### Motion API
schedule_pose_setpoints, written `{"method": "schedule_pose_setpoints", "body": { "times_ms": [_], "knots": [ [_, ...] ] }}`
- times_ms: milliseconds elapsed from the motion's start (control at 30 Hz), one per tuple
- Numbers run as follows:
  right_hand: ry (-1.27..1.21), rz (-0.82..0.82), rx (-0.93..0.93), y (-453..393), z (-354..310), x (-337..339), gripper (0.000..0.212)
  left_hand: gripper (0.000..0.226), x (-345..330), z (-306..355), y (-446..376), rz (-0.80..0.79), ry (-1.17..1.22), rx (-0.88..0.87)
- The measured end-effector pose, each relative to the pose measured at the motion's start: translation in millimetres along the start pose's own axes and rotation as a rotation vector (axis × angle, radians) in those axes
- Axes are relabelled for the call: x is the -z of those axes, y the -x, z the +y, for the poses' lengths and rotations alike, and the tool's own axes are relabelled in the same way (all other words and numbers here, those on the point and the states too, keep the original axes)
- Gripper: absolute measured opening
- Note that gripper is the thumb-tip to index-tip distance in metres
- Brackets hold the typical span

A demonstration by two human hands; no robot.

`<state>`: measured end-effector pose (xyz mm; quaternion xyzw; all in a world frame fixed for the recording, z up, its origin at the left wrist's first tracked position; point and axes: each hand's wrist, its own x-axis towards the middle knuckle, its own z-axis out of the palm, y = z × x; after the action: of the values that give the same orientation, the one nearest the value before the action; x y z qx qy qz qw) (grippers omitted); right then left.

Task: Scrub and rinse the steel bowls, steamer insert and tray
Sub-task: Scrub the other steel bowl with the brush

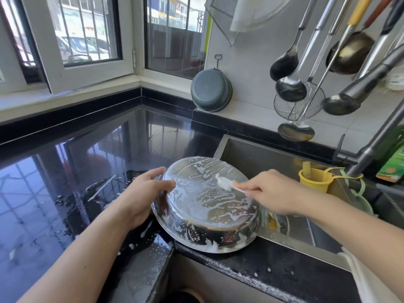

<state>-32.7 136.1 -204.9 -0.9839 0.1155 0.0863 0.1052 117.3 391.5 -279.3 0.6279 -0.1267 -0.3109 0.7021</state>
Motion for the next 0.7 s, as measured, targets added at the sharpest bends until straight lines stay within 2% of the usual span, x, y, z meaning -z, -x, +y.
{"method": "schedule_pose_setpoints", "body": {
  "times_ms": [67,200,333,500,700],
  "knots": [
    [-0.003,0.005,0.025,-0.6,2.3,0.3,0.039,0.031,1.0,-1.0,-1.9,-0.004,0.0,-0.001],
    [0.129,0.094,-0.141,-25.6,32.0,14.9,0.04,0.034,2.6,-2.4,-4.1,0.002,0.027,0.0],
    [0.059,0.047,-0.072,-26.9,36.3,12.5,0.037,0.034,3.3,-2.6,-4.7,0.0,0.043,0.003],
    [0.057,0.084,-0.113,-45.7,50.3,15.3,0.035,0.044,5.0,-5.3,-8.2,-0.004,0.037,0.014],
    [0.034,0.082,-0.123,-57.3,48.0,13.3,0.038,0.041,5.2,-6.5,-9.5,0.004,0.016,0.011]
  ]
}}
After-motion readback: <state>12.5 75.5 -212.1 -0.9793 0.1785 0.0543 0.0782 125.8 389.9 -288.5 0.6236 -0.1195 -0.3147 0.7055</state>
